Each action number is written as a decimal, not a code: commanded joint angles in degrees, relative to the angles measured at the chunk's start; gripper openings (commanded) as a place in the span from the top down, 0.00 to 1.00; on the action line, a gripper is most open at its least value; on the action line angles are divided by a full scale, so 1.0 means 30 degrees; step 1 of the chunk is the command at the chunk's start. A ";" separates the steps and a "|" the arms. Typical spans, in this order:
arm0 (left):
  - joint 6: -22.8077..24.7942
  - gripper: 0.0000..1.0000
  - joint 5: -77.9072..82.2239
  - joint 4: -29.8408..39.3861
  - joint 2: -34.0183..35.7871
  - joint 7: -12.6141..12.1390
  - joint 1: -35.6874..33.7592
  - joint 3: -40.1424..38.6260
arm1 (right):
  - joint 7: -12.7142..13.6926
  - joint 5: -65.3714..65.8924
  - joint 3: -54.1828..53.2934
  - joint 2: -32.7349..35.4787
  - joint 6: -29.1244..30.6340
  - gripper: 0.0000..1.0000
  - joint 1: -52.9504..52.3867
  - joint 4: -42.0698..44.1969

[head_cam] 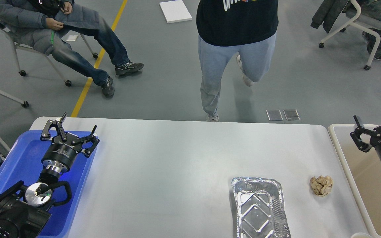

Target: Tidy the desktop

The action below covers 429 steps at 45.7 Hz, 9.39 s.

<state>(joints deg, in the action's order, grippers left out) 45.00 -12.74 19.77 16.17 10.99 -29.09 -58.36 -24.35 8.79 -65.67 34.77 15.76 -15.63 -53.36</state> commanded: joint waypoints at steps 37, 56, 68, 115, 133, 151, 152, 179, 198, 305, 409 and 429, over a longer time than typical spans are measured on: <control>0.0000 0.00 0.0028 0.0001 0.0000 -0.0029 0.0000 -0.0001 | 0.0000 0.0000 -0.0082 0.0041 -0.0214 0.01 -0.0151 0.0003; 0.0000 0.00 -0.0002 0.0001 0.0000 -0.0029 0.0000 -0.0001 | -0.0029 0.0000 0.0094 -0.0047 -0.0097 0.01 -0.0385 0.0559; 0.0000 0.00 -0.0002 0.0001 0.0000 -0.0029 0.0000 0.0028 | -0.0029 0.0000 0.0269 0.0187 -0.0009 0.01 -0.0824 0.1203; 0.0000 0.00 0.0027 0.0001 0.0000 0.0000 0.0000 0.0028 | 0.0235 0.3391 2.6540 1.1936 0.2949 0.01 -1.8308 0.1614; 0.0000 0.00 0.0028 0.0001 0.0000 -0.0029 0.0000 -0.0001 | 0.0206 1.4817 3.1646 1.3634 0.7487 0.00 -2.5518 -0.0083; 0.0000 0.00 0.0028 0.0001 0.0000 -0.0029 0.0000 0.0028 | 0.0235 2.0387 3.1675 1.4075 0.9747 0.01 -3.0589 -0.3627; 0.0000 0.00 0.0028 0.0001 0.0000 -0.0058 0.0000 0.0028 | 0.0235 2.0651 3.1676 1.4046 0.9747 0.00 -3.0706 -0.3949; 0.0000 0.00 0.0028 0.0001 0.0000 -0.0029 0.0000 0.0028 | 0.0264 2.4257 3.3637 1.3840 0.9747 0.01 -3.1205 -1.0836; 0.0000 0.00 0.0028 0.0001 0.0000 -0.0029 0.0000 -0.0001 | 0.1143 2.3438 3.6186 1.4513 0.9747 0.01 -3.1000 -1.1012; 0.0000 0.00 -0.0002 -0.0028 0.0000 0.0000 0.0000 -0.0001 | 0.1348 2.1884 3.3580 0.9827 -0.1737 0.02 -1.3159 -0.6180; 0.0000 0.00 0.0028 0.0001 0.0000 -0.0029 0.0000 0.0028 | 0.0147 2.2148 3.4312 1.3049 0.9747 1.00 -3.1818 -0.8435; 0.0000 0.00 0.0028 0.0001 0.0000 -0.0058 0.0000 -0.0001 | 0.0147 2.0655 3.4371 1.1439 0.9747 1.00 -3.3110 -0.5888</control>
<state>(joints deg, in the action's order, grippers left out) 45.00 -12.65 19.78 16.17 10.81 -29.09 -58.28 -23.90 74.05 37.27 71.77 44.52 -113.17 -76.07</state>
